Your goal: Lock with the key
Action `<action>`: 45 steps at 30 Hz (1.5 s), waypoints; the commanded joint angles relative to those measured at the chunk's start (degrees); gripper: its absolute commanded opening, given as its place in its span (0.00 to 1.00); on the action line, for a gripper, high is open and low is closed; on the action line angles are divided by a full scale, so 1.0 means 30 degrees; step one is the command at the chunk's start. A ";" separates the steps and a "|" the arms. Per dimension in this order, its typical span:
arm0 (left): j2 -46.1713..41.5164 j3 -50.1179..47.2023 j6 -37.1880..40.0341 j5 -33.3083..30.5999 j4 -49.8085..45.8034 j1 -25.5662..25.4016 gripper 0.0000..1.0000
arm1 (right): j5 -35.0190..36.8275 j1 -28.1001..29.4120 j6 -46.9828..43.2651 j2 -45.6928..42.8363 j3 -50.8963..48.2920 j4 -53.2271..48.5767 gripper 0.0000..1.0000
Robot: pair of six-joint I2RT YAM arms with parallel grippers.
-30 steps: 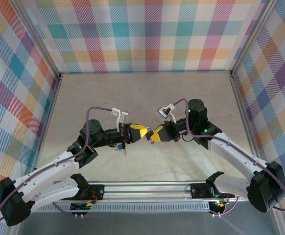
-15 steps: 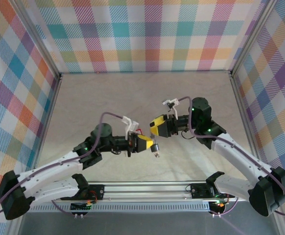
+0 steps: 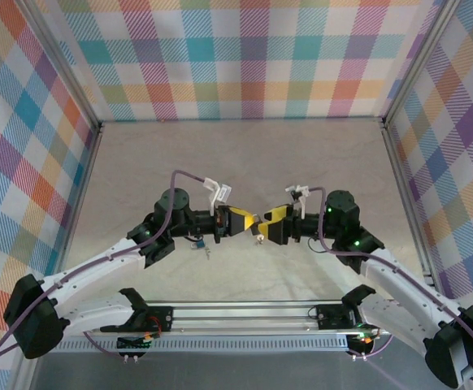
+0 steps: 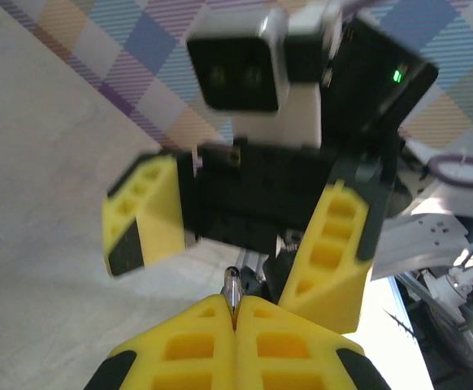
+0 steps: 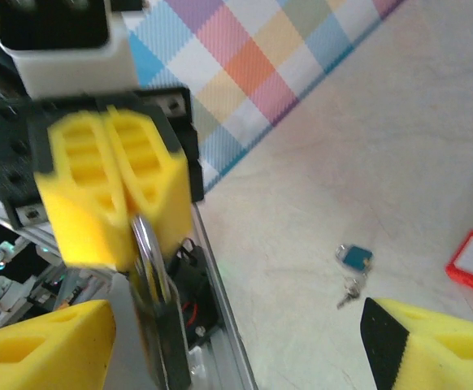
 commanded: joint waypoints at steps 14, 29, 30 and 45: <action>0.1270 0.0784 -0.1924 -0.0142 0.3468 0.0832 0.00 | -0.2919 -0.0036 0.2075 0.0055 -0.2197 0.5637 0.57; 0.1990 0.0769 -0.3009 0.0409 0.4903 0.1036 0.00 | -0.2673 -0.0036 0.2546 0.0203 -0.2166 0.6865 0.27; 0.2004 0.0713 -0.3079 0.0428 0.5031 0.1068 0.00 | -0.2676 -0.0024 0.2575 0.0190 -0.2171 0.6932 0.21; 0.2918 0.0461 -0.5007 0.0630 0.7815 0.1898 0.00 | -0.2566 -0.0021 0.2753 -0.0513 -0.2472 0.6165 0.00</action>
